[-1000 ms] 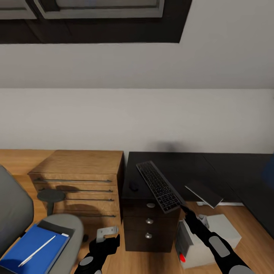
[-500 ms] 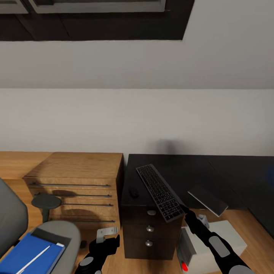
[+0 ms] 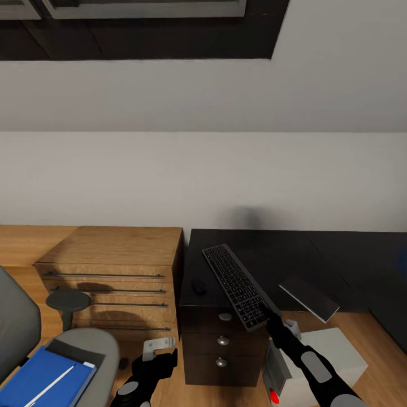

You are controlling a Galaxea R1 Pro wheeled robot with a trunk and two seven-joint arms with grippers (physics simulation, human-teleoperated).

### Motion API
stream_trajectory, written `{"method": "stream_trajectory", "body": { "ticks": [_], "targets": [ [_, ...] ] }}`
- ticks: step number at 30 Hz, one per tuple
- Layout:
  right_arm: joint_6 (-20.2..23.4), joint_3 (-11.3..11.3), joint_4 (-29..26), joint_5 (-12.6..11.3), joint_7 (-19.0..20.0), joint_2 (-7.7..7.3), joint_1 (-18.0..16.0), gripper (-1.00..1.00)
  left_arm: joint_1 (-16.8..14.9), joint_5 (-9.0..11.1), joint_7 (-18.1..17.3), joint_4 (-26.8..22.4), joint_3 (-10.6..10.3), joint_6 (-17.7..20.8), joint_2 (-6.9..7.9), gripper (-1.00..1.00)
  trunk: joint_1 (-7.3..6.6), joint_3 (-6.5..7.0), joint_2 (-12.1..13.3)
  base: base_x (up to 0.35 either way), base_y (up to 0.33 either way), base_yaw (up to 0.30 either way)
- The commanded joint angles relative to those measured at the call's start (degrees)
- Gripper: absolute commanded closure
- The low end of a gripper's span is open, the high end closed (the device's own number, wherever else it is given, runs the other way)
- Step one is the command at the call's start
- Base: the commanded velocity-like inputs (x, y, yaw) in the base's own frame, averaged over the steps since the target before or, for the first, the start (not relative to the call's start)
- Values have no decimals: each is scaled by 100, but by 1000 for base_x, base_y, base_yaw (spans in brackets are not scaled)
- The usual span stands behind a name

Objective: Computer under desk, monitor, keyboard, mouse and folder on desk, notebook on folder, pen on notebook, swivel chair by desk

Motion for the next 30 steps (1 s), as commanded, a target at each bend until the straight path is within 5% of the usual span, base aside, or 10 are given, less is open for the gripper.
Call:
{"method": "stream_trajectory", "body": {
  "ticks": [1,6,7,15,30],
  "targets": [
    [53,-26,2,-41,14,11,-4,-100,-5,47,48,-8,-9,14,2,-100,0,-6,-4,0,0,0],
    [54,-26,3,-40,16,16,-4,-100,-5,47,48,-8,-9,13,2,-100,0,-6,-4,0,0,0],
    [54,-24,3,-40,16,16,-4,100,-5,49,47,-8,-9,13,2,-100,0,-6,-4,0,0,0],
    [54,-26,-6,-40,16,16,-4,100,-5,48,48,-36,-17,13,2,-100,0,-6,-4,0,0,0],
    [67,-43,-508,-35,165,0,3,100,-5,36,48,-35,-18,20,-6,-100,-330,263,598,-4,0,0]
  ]
}}
